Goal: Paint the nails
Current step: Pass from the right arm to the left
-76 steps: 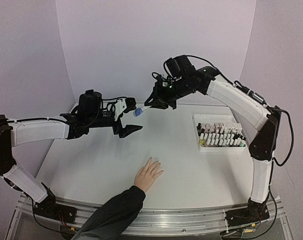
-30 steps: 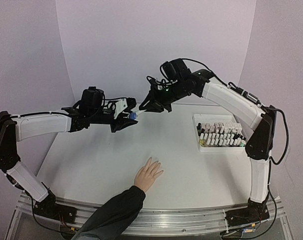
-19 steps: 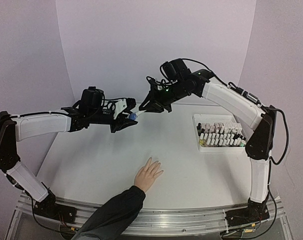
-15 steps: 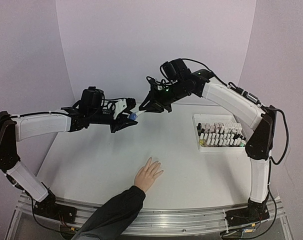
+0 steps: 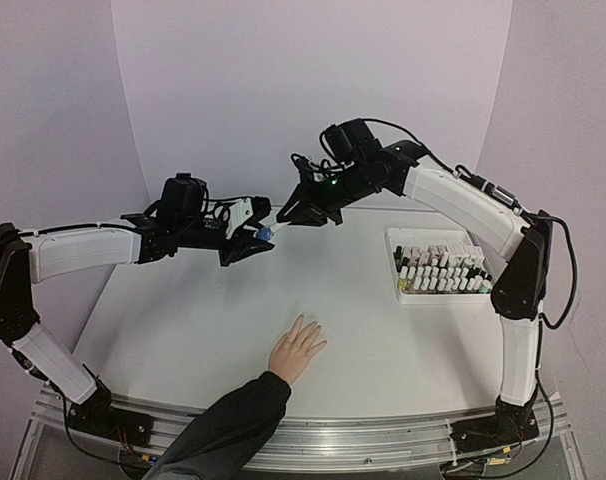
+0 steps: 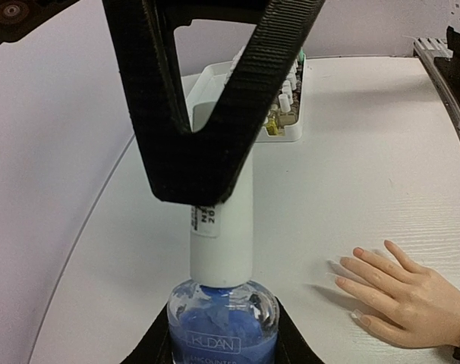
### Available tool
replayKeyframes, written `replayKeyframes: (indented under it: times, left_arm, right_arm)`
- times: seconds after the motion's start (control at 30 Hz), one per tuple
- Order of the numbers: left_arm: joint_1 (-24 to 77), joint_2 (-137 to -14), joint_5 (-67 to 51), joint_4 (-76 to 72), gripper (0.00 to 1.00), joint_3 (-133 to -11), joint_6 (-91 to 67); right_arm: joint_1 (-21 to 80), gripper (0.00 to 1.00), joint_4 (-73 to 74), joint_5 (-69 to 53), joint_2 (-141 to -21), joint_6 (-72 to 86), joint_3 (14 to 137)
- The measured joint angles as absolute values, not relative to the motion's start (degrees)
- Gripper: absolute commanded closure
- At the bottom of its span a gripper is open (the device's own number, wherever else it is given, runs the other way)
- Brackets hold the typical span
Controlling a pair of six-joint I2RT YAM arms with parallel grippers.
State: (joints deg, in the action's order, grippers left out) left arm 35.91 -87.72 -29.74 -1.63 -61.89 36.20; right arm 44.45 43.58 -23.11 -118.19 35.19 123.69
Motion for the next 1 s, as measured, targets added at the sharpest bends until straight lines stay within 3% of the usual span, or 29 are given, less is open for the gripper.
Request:
replayKeyframes:
  times: [0.6,0.67,0.7,0.8,0.9,1.0]
  left_arm:
    - [34.1,-86.0,-38.8,8.1,1.0,-61.9,35.6]
    - [34.1,-85.7,-39.1,8.0,1.0,-61.9,35.6]
    - [34.1,-85.6,-39.1,8.0,1.0,-61.9,35.6]
    - [34.1,-85.4,-38.9,7.6,1.0,-61.9,35.6]
    - [34.5,-85.1,-38.6,5.4,1.0,-61.9,35.7]
    - [34.8,-84.8,-37.1,3.3,1.0,-61.9,36.1]
  right_arm:
    - [44.3,1.0,31.0,-34.5,-114.3,1.0,110.4]
    - [44.4,0.82,30.8,-34.5,-113.9,-1.8,110.1]
    - [44.4,0.62,30.6,-34.5,-113.8,-2.9,110.0]
    - [44.4,0.23,30.2,-34.4,-113.8,-3.7,110.0]
    - [44.7,0.08,30.2,-32.8,-113.8,-1.2,110.0]
    - [44.9,0.06,29.9,-30.6,-113.8,3.2,110.2]
